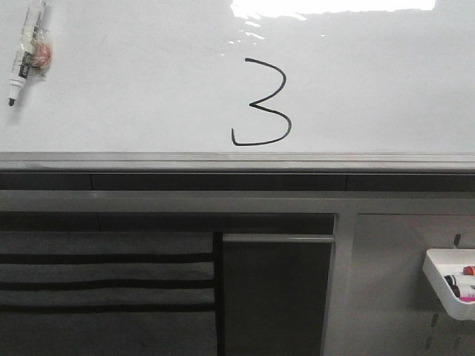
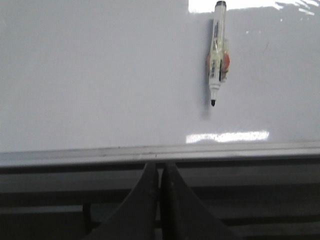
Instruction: Write number 3 on whiteboard
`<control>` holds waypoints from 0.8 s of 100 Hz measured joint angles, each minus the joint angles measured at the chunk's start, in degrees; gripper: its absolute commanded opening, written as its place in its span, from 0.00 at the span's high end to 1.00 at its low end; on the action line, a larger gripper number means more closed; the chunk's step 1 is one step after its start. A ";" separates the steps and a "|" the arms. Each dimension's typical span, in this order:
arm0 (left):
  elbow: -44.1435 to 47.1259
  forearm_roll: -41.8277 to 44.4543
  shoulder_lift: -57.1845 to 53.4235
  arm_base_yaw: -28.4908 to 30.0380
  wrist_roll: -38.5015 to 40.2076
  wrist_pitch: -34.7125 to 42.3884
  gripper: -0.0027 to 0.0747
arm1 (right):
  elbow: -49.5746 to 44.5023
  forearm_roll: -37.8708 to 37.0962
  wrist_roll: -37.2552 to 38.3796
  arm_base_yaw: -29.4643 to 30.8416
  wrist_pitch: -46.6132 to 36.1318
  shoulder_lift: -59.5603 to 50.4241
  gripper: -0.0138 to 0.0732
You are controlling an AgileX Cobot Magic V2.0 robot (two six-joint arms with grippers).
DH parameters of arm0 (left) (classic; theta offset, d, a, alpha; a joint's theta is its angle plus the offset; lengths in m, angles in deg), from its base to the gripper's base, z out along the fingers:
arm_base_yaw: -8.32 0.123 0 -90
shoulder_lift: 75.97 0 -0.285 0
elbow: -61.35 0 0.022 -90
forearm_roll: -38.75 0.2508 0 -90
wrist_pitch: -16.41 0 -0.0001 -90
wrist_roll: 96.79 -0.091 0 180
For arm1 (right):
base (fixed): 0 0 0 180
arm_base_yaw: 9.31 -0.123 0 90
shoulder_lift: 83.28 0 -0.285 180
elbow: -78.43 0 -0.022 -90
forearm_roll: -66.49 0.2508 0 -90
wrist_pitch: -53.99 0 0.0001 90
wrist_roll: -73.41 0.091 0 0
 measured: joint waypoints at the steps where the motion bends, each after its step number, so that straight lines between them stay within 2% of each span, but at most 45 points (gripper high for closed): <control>1: 0.00 0.13 0.00 0.00 0.00 0.00 0.99 | 0.00 0.00 0.00 0.00 0.00 0.00 0.93; 80: 0.00 0.62 0.00 0.10 0.90 1.03 0.99 | -0.09 0.00 0.10 0.00 0.00 0.00 0.93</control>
